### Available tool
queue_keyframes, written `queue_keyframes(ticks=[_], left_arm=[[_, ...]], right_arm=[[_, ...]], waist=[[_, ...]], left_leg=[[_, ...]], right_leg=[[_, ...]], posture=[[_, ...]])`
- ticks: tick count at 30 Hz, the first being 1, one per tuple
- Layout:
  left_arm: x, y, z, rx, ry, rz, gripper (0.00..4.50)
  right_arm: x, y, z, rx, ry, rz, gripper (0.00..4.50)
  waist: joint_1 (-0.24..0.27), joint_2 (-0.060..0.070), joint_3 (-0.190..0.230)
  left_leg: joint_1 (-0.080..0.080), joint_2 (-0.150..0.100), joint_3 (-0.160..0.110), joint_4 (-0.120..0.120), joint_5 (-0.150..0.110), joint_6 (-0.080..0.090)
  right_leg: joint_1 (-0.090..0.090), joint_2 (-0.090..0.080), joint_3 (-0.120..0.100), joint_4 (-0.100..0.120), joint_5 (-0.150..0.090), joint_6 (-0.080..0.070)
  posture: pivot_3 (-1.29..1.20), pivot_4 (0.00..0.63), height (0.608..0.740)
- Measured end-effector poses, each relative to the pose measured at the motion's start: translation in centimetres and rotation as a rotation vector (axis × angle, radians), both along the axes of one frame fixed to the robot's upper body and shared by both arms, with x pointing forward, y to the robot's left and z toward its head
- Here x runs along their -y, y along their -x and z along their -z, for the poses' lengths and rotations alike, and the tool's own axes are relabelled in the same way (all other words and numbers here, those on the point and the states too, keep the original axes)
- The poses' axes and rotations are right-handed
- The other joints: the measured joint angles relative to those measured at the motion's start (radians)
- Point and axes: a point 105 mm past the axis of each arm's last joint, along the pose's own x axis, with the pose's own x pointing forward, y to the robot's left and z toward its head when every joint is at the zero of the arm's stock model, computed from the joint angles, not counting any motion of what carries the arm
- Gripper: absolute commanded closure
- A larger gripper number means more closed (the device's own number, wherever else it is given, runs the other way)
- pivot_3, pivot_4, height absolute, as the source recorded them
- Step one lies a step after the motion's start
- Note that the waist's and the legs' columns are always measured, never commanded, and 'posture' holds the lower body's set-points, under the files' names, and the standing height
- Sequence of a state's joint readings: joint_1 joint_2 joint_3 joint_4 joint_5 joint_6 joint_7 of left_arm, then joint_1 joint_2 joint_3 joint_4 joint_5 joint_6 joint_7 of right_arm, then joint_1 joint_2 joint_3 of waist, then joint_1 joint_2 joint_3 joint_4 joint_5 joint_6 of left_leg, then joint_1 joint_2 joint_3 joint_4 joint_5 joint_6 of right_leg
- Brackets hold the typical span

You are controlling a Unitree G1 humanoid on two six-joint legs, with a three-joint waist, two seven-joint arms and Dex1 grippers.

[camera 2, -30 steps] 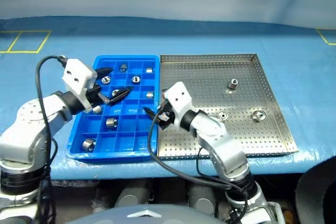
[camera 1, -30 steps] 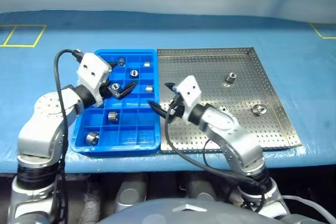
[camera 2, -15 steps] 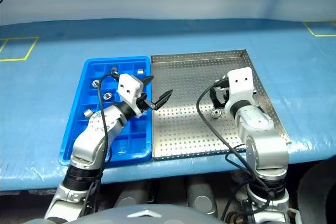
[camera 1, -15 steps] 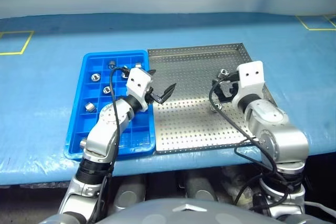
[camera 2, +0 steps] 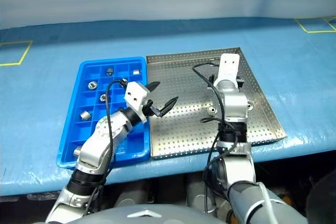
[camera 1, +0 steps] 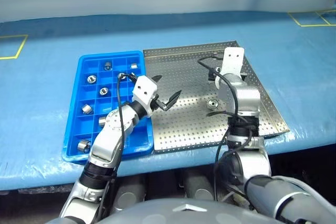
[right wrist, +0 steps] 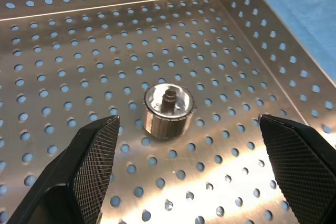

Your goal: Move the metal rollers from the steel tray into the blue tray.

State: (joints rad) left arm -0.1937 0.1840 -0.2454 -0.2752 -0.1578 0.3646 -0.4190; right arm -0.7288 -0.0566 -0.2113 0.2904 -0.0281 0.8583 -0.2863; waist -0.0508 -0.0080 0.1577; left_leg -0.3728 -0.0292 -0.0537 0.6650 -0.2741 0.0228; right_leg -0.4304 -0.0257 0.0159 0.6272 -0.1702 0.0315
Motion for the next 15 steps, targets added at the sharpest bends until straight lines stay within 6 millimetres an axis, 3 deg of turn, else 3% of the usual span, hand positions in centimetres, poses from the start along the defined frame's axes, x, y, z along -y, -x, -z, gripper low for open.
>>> queue_keyframes(ticks=[7,15], left_arm=[[-0.4,0.1,0.5,-0.019,-0.003,-0.014,0.03],[-0.4,0.2,0.7,-0.03,-0.004,-0.018,0.03]], right_arm=[[1.1,-2.3,0.7,0.011,-0.05,0.064,0.0],[1.2,-2.7,3.0,-0.033,-0.117,0.078,0.0]], waist=[[0.002,0.0,0.0],[0.006,0.0,0.0]], left_leg=[[0.0,0.0,0.001,-0.001,-0.001,0.002],[0.0,0.0,0.002,-0.001,-0.001,0.002]], right_leg=[[0.0,-0.001,0.001,-0.001,0.0,0.0],[0.0,0.0,0.002,-0.001,0.0,0.0]], posture=[[0.0,0.15,0.74],[0.02,0.15,0.74]])
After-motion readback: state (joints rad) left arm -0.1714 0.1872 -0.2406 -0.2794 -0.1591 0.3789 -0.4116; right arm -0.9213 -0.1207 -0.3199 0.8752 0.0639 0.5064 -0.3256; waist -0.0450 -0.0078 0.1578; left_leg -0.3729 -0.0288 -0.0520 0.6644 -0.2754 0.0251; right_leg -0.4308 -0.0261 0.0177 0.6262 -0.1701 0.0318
